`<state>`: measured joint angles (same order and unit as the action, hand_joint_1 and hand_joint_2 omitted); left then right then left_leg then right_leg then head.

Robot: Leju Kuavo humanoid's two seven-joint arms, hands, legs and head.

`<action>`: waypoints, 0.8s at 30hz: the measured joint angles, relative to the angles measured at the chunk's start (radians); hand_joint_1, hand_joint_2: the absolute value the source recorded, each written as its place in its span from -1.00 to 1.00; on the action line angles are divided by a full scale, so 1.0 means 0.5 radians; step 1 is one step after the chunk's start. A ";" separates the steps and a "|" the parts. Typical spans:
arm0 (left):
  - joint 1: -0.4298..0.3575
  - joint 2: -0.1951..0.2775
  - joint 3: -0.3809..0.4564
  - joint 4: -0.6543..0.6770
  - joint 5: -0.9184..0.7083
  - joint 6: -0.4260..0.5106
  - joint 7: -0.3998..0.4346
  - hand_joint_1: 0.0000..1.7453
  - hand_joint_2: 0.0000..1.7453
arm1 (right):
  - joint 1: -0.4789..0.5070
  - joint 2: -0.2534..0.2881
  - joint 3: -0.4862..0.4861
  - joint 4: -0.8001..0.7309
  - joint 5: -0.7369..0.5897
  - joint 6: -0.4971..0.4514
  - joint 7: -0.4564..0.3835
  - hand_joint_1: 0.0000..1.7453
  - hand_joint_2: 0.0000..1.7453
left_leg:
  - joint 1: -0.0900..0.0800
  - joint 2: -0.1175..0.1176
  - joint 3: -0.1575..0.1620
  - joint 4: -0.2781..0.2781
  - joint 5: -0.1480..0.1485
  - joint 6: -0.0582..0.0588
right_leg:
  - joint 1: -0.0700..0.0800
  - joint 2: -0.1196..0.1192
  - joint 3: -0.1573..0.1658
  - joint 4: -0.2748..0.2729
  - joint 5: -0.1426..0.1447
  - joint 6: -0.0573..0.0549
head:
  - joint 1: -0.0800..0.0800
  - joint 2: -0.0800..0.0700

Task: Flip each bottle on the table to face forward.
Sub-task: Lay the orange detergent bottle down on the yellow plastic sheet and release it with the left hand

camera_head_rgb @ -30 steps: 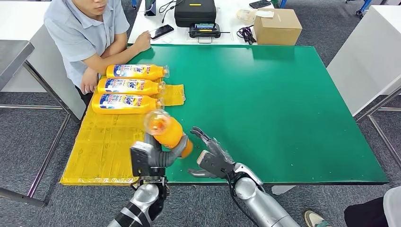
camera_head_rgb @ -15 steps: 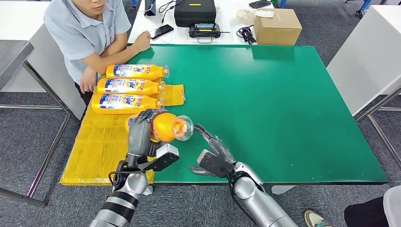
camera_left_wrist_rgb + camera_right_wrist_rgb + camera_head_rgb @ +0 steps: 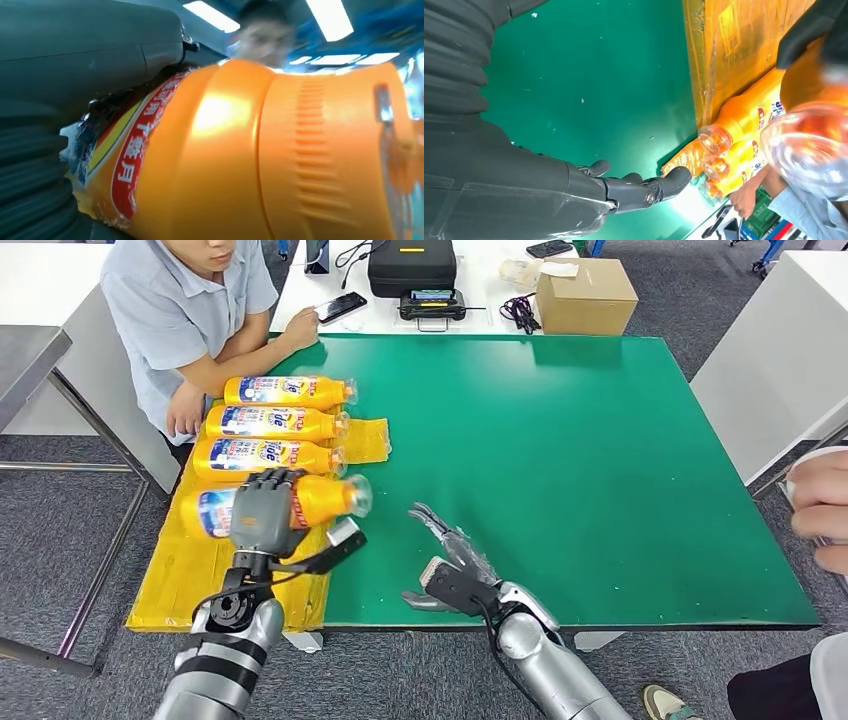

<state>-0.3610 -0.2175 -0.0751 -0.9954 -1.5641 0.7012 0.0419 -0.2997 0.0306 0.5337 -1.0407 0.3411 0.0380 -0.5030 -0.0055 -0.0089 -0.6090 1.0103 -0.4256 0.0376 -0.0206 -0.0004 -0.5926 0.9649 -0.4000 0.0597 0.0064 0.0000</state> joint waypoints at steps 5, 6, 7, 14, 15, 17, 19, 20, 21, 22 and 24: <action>-0.181 0.171 -0.268 0.376 -0.004 0.000 0.232 0.74 1.00 | 0.000 0.000 -0.007 0.000 0.007 0.023 -0.012 -1.00 1.00 | 0.000 -0.001 -0.001 0.000 0.002 0.000 | -0.001 -0.001 0.000 0.001 0.000 0.000 | 0.001 0.000; -0.213 0.193 -0.310 0.450 0.001 0.000 0.242 0.69 1.00 | 0.000 -0.001 -0.010 0.000 0.008 0.027 -0.014 -1.00 1.00 | 0.000 0.000 -0.001 0.000 0.002 0.000 | -0.001 -0.001 0.000 0.001 0.000 0.000 | 0.001 0.000; -0.242 0.211 -0.343 0.518 0.010 0.000 0.240 0.68 1.00 | 0.000 -0.001 -0.012 0.000 0.010 0.031 -0.016 -1.00 1.00 | -0.001 0.000 -0.001 0.000 0.002 0.000 | -0.001 0.000 0.000 0.001 0.000 0.000 | 0.001 0.000; -0.395 0.278 -0.432 0.907 0.158 -0.049 -0.013 0.15 1.00 | -0.006 0.000 -0.014 -0.001 0.019 0.054 -0.026 -1.00 1.00 | -0.001 -0.001 -0.002 0.000 0.002 0.000 | -0.001 -0.001 -0.001 0.001 0.000 0.000 | 0.000 0.000; -0.401 0.280 -0.433 0.934 0.188 -0.061 -0.065 -0.08 1.00 | -0.005 -0.001 -0.014 -0.001 0.019 0.055 -0.026 -1.00 1.00 | 0.000 -0.001 -0.002 0.000 0.002 0.000 | -0.001 -0.001 -0.001 0.001 0.000 0.000 | 0.000 0.000; -0.413 0.280 -0.433 0.977 0.222 -0.069 -0.135 -0.32 1.00 | -0.005 -0.001 -0.014 -0.001 0.020 0.055 -0.027 -1.00 1.00 | 0.000 -0.001 -0.002 0.000 0.002 0.000 | -0.001 -0.001 -0.001 0.001 0.000 0.000 | 0.001 0.000; -0.425 0.280 -0.433 1.007 0.235 -0.069 -0.164 -0.34 1.00 | -0.005 -0.001 -0.014 -0.001 0.020 0.056 -0.027 -1.00 1.00 | 0.000 -0.001 -0.002 0.000 0.002 0.000 | -0.001 -0.001 0.000 0.001 0.000 0.000 | 0.001 0.000; -0.429 0.280 -0.434 1.018 0.238 -0.069 -0.171 -0.34 1.00 | -0.005 -0.001 -0.014 -0.001 0.020 0.056 -0.028 -1.00 1.00 | 0.000 -0.001 -0.002 0.000 0.002 0.000 | -0.001 -0.001 0.000 0.001 0.000 0.000 | 0.001 0.000; -0.433 0.280 -0.437 1.027 0.239 -0.069 -0.174 -0.34 1.00 | -0.005 -0.001 -0.014 -0.001 0.020 0.056 -0.028 -1.00 1.00 | 0.000 -0.001 -0.002 0.000 0.002 0.000 | -0.001 -0.001 0.000 0.001 0.000 0.000 | 0.001 0.000; -0.436 0.280 -0.439 1.033 0.239 -0.069 -0.176 -0.34 1.00 | -0.005 -0.001 -0.014 -0.001 0.020 0.056 -0.028 -1.00 1.00 | 0.000 -0.001 -0.001 0.000 0.002 0.000 | -0.001 -0.001 0.000 0.001 0.000 0.000 | 0.001 0.000; -0.440 0.280 -0.445 1.044 0.239 -0.069 -0.179 -0.34 1.00 | -0.005 -0.001 -0.014 -0.001 0.020 0.057 -0.029 -1.00 1.00 | 0.000 -0.001 -0.001 0.000 0.002 0.000 | -0.001 -0.001 0.001 0.001 0.000 0.000 | 0.001 0.000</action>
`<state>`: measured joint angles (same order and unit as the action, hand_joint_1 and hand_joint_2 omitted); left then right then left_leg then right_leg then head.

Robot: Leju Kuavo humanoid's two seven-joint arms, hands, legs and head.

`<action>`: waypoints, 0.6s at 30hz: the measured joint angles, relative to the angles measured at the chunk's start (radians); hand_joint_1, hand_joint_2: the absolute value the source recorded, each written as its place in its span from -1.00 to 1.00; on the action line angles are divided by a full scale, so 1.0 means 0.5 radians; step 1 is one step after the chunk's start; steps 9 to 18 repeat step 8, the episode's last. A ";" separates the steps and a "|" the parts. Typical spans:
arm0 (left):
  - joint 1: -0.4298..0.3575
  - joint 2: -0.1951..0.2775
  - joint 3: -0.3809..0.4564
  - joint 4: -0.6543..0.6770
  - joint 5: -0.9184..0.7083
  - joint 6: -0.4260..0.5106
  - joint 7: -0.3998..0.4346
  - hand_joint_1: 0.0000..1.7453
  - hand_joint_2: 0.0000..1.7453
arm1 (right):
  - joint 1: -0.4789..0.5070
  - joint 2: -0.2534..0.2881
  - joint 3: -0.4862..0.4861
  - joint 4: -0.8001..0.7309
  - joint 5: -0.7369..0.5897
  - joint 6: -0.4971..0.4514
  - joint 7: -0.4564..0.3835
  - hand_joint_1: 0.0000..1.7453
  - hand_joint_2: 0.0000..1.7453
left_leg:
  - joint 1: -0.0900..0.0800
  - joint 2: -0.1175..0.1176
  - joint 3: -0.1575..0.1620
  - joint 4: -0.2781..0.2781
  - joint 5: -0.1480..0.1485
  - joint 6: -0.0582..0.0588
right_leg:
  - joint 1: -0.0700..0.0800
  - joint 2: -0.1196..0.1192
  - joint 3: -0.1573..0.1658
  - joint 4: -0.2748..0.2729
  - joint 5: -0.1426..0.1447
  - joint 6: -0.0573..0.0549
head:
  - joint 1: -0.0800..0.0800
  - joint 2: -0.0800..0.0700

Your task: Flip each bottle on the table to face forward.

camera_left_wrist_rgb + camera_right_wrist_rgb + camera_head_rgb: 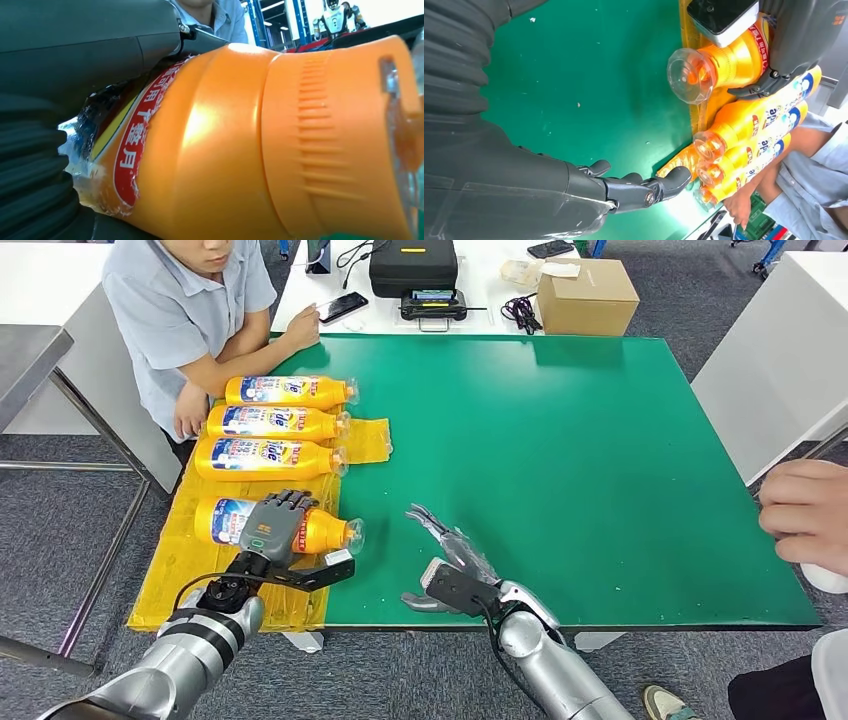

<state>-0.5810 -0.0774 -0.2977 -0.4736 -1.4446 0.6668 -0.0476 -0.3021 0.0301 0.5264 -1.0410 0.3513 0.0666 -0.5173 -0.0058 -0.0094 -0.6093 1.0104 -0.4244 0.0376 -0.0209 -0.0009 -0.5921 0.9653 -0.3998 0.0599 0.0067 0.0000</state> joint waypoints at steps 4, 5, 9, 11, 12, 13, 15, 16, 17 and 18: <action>-0.005 0.000 -0.004 0.013 0.000 0.000 -0.002 -0.34 1.00 | 0.000 0.000 0.000 0.000 0.000 0.000 0.000 -1.00 1.00 | 0.000 0.000 0.001 0.000 0.000 0.000 | 0.000 0.000 0.001 0.000 0.000 0.000 | 0.000 0.000; -0.006 0.000 -0.004 0.014 0.000 0.000 -0.002 -0.34 1.00 | 0.000 0.000 0.000 0.000 0.000 0.000 0.000 -1.00 1.00 | 0.000 0.000 0.002 0.000 0.000 0.000 | 0.000 0.000 0.001 0.000 0.000 0.000 | 0.000 0.000; -0.007 0.000 -0.004 0.017 0.000 0.000 -0.002 -0.41 1.00 | 0.000 0.000 0.000 0.000 0.000 0.000 0.000 -1.00 1.00 | 0.000 0.000 0.002 0.000 0.000 0.000 | 0.000 0.000 0.002 0.000 0.000 0.000 | 0.000 0.000; -0.007 0.000 -0.004 0.017 0.000 0.000 -0.002 -0.41 1.00 | 0.000 0.000 0.000 0.000 0.000 0.000 0.000 -1.00 1.00 | 0.000 0.000 0.002 0.000 0.000 0.000 | 0.000 0.000 0.002 0.000 0.000 0.000 | 0.000 0.000; -0.007 0.000 -0.004 0.017 0.000 0.000 -0.002 -0.41 1.00 | 0.000 0.000 0.000 0.000 0.000 0.000 0.000 -1.00 1.00 | 0.000 0.000 0.002 0.000 0.000 0.000 | 0.000 0.000 0.002 0.000 0.000 0.000 | 0.000 0.000; -0.007 0.000 -0.004 0.017 0.000 0.000 -0.002 -0.41 1.00 | 0.000 0.000 0.000 0.000 0.000 0.000 0.000 -1.00 1.00 | 0.000 0.000 0.002 0.000 0.000 0.000 | 0.000 0.000 0.002 0.000 0.000 0.000 | 0.000 0.000; -0.007 0.000 -0.004 0.017 0.000 0.000 -0.002 -0.41 1.00 | 0.000 0.000 0.000 0.000 0.000 0.000 0.000 -1.00 1.00 | 0.000 0.000 0.002 0.000 0.000 0.000 | 0.000 0.000 0.002 0.000 0.000 0.000 | 0.000 0.000; -0.007 0.000 -0.004 0.017 0.000 0.000 -0.002 -0.41 1.00 | 0.000 0.000 0.000 0.000 0.000 0.000 0.000 -1.00 1.00 | 0.000 0.000 0.002 0.000 0.000 0.000 | 0.000 0.000 0.002 0.000 0.000 0.000 | 0.000 0.000; -0.007 0.000 -0.004 0.017 0.000 0.000 -0.002 -0.41 1.00 | 0.000 0.000 0.000 0.000 0.000 0.000 0.000 -1.00 1.00 | 0.000 0.000 0.002 0.000 0.000 0.000 | 0.000 0.000 0.002 0.000 0.000 0.000 | 0.000 0.000; -0.007 0.000 -0.004 0.017 0.000 0.000 -0.002 -0.41 1.00 | 0.000 0.000 0.000 0.000 0.000 0.000 0.000 -1.00 1.00 | 0.000 0.000 0.002 0.000 0.000 0.000 | 0.000 0.000 0.002 0.000 0.000 0.000 | 0.000 0.000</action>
